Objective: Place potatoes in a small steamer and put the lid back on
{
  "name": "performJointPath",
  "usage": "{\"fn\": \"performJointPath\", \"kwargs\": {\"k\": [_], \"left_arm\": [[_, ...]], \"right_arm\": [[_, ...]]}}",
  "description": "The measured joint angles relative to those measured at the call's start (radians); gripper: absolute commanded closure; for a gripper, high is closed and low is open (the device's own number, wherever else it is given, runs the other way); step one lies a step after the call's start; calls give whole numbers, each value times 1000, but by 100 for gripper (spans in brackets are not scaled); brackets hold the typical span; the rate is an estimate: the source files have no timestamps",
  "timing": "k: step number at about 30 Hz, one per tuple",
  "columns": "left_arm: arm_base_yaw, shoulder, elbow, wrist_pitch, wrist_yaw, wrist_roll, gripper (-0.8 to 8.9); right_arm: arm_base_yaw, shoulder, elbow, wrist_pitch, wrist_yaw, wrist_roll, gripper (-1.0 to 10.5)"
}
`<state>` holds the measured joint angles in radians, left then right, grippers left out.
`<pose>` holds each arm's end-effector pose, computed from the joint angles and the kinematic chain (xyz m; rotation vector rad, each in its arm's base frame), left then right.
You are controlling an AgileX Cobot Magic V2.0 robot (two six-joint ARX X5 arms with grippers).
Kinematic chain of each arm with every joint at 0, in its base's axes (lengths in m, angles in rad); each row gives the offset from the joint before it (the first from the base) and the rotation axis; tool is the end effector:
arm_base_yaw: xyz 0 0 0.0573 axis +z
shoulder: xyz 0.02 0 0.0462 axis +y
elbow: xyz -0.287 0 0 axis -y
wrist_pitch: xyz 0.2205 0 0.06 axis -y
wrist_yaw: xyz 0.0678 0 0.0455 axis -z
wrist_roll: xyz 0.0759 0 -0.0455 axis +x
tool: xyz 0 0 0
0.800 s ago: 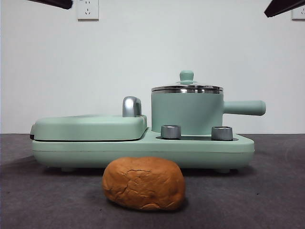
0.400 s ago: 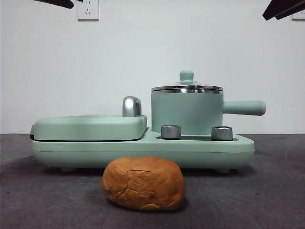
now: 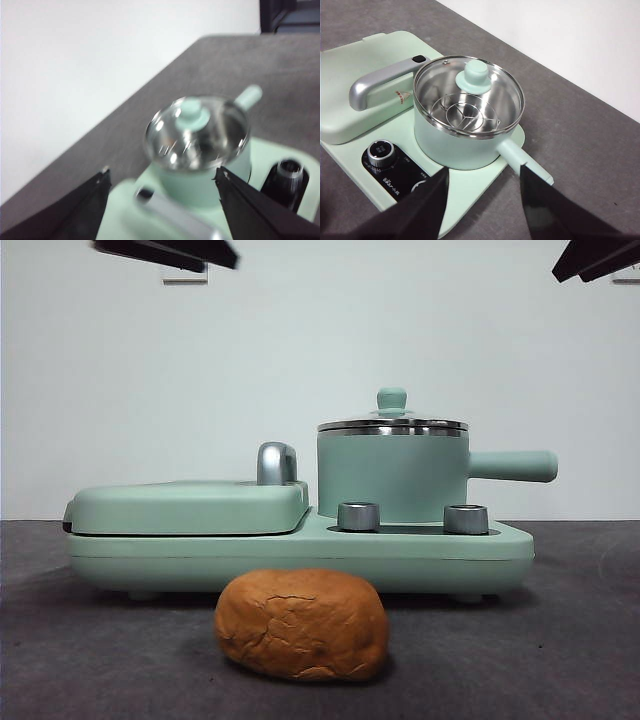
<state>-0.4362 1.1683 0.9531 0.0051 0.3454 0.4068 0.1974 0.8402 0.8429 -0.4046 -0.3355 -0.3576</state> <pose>0.2356 -0.1382 0.3501 0.3941 0.0540 -0.8117 0.1688 0.0593 0.3233 -0.3163 0.3070 0.5920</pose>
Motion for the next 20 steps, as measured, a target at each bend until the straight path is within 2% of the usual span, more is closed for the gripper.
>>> {"fn": "performJointPath", "kwargs": {"k": [3, 8, 11, 20], "left_arm": [[-44, 72, 14, 82, -6, -34, 483], [-80, 229, 116, 139, -6, -197, 483], [-92, 332, 210, 140, -8, -266, 483], [-141, 596, 444, 142, -7, -305, 483]], "right_arm": [[0, 0, 0, 0, 0, 0, 722], [0, 0, 0, 0, 0, 0, 722], [0, 0, 0, 0, 0, 0, 722], [0, 0, 0, 0, 0, 0, 722]]}}
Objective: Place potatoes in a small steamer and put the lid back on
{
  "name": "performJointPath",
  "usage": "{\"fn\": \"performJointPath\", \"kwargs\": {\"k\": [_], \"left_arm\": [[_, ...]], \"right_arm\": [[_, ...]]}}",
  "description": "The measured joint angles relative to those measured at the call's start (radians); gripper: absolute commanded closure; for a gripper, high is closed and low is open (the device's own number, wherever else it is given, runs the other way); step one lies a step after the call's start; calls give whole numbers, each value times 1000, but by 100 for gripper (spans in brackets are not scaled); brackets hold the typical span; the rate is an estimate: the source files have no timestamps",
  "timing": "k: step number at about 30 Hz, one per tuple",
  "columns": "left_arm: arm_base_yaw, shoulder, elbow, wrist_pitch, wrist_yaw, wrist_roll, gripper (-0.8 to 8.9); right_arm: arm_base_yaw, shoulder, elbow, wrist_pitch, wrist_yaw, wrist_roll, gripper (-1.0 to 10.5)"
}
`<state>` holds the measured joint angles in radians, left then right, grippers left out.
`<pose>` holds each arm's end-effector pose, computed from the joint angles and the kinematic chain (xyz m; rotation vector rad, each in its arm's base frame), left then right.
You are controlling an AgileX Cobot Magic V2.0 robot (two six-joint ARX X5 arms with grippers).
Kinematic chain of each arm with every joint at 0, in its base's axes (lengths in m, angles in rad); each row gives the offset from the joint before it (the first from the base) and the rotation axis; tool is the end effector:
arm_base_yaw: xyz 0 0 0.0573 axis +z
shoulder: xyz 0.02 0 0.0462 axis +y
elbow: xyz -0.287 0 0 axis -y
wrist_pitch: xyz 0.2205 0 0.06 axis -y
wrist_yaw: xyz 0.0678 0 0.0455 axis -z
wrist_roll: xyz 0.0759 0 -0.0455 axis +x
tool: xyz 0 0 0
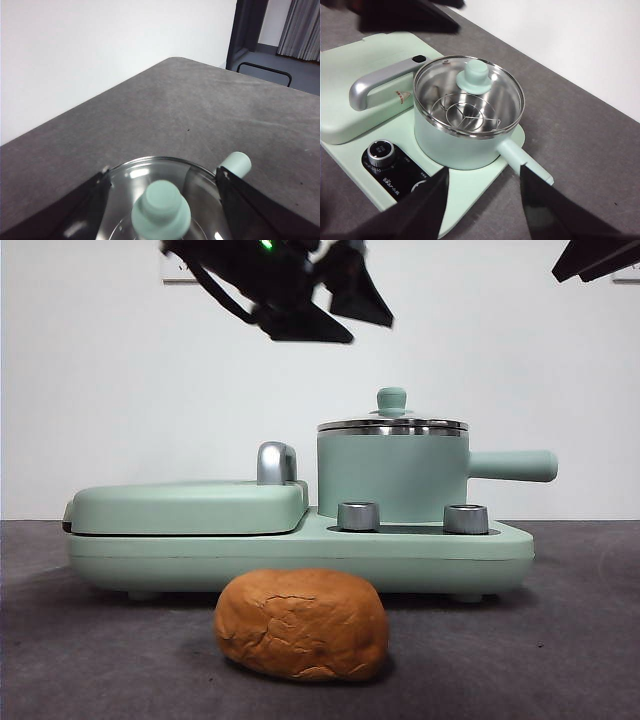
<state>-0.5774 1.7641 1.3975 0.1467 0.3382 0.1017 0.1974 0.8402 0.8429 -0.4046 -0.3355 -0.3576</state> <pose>0.3537 -0.2605 0.3317 0.1213 0.1796 -0.9227 0.1688 0.0593 0.3233 -0.3163 0.3070 0.5920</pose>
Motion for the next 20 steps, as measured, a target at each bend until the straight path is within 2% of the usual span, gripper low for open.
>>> {"fn": "performJointPath", "kwargs": {"k": [7, 20], "left_arm": [[-11, 101, 66, 8, 1, -2, 484], [-11, 176, 68, 52, 1, -2, 484]], "right_arm": [[0, 0, 0, 0, 0, 0, 722], [0, 0, 0, 0, 0, 0, 722]]}}
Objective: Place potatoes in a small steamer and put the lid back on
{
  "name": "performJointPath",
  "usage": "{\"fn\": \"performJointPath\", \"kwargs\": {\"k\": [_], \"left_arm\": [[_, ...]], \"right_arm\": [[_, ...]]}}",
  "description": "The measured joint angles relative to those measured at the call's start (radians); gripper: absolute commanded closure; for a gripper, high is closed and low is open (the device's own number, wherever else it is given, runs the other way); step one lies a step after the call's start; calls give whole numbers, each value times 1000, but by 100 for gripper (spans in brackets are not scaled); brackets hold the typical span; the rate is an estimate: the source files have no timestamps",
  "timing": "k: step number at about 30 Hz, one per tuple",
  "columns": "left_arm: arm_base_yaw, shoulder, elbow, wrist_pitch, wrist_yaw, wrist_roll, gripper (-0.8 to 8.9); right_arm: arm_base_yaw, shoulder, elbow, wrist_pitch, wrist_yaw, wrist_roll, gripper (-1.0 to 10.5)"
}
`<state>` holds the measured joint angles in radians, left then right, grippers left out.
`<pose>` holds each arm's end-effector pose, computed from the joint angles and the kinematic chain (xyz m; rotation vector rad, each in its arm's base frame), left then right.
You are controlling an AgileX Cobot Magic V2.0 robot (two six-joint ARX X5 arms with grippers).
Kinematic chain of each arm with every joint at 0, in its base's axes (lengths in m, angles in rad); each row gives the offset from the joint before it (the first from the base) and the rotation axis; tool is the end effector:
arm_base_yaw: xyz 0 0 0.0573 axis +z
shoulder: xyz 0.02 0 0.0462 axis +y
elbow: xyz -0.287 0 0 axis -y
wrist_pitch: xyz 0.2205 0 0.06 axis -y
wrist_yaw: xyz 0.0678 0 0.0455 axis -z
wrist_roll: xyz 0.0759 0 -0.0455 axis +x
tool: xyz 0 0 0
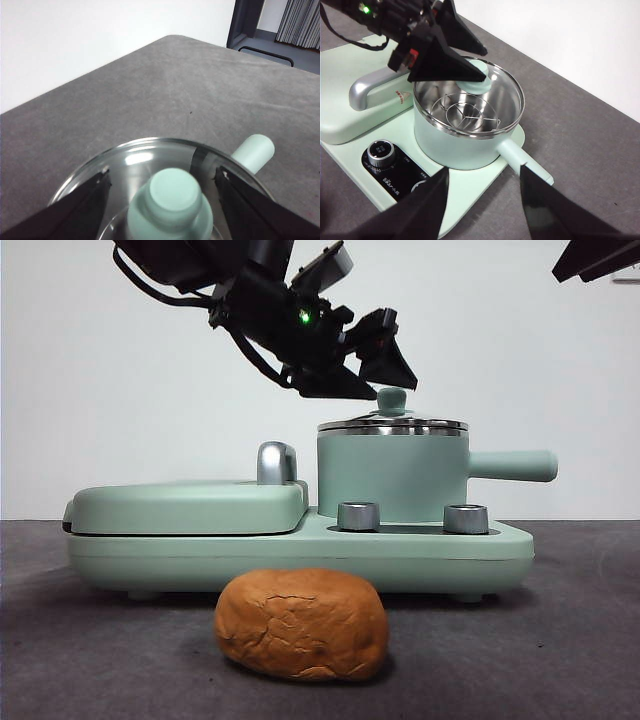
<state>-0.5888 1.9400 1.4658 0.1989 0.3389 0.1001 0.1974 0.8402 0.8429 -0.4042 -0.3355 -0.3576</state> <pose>0.3862 -0.2883 0.2860 0.1278 0.2368 -0.9353 0.1689 0.0593 0.3233 -0.3163 0.3066 0.5919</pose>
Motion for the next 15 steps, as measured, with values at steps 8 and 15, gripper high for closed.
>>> {"fn": "performJointPath", "kwargs": {"k": [8, 15], "left_arm": [[0, 12, 0, 0, 0, 0, 696], [-3, 13, 2, -1, 3, 0, 807]], "right_arm": [[0, 0, 0, 0, 0, 0, 722], [0, 0, 0, 0, 0, 0, 722]]}}
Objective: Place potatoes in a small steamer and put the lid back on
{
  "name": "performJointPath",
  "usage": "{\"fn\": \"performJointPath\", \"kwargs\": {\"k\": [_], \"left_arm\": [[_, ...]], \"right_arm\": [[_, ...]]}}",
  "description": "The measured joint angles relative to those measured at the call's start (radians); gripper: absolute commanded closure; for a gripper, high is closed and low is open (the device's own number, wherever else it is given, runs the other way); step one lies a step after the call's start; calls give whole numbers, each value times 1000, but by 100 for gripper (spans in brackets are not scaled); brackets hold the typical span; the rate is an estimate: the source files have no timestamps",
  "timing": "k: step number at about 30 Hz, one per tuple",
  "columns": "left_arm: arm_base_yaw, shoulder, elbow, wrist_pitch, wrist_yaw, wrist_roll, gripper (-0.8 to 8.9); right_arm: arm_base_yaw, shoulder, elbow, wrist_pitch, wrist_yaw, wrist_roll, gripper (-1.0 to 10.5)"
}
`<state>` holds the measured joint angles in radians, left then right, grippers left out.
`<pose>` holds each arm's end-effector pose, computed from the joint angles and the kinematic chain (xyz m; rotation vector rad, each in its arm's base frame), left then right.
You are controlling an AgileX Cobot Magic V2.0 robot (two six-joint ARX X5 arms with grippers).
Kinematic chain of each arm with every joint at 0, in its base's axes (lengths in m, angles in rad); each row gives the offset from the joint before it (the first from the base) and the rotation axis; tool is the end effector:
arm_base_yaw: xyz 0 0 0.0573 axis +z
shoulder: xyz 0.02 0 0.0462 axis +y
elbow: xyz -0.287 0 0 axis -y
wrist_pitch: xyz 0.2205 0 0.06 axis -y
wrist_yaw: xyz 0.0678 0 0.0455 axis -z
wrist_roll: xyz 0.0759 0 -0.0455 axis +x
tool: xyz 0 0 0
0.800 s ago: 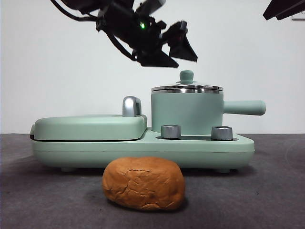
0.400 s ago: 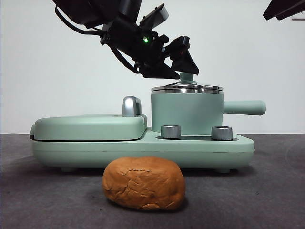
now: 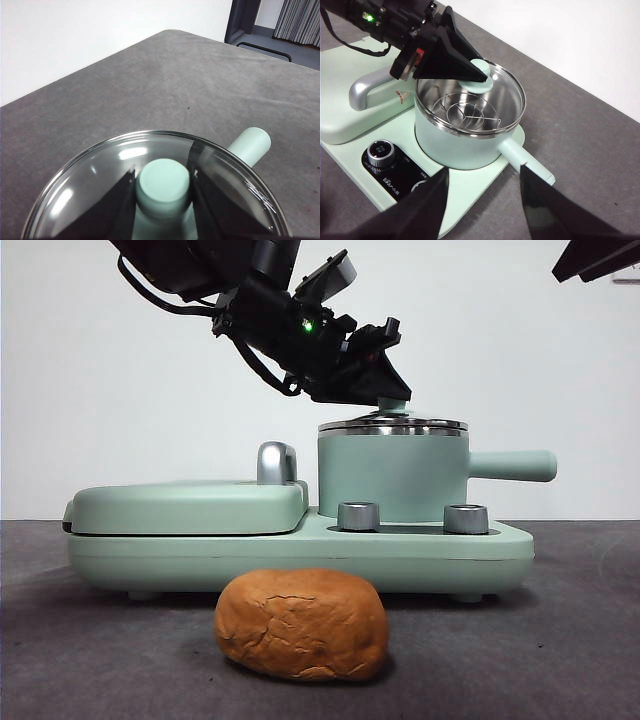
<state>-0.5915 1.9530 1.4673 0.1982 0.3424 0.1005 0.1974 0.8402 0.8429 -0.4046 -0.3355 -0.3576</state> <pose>0.3873 -0.2908 0.2804 0.1295 0.2491 -0.9416 0.1688 0.0593 0.3233 -0.3163 0.3070 0.5920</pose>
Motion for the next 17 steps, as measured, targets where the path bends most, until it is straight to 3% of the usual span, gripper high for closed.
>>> {"fn": "performJointPath", "kwargs": {"k": [17], "left_arm": [[0, -7, 0, -8, 1, 81, 807]], "right_arm": [[0, 0, 0, 0, 0, 0, 722]]}}
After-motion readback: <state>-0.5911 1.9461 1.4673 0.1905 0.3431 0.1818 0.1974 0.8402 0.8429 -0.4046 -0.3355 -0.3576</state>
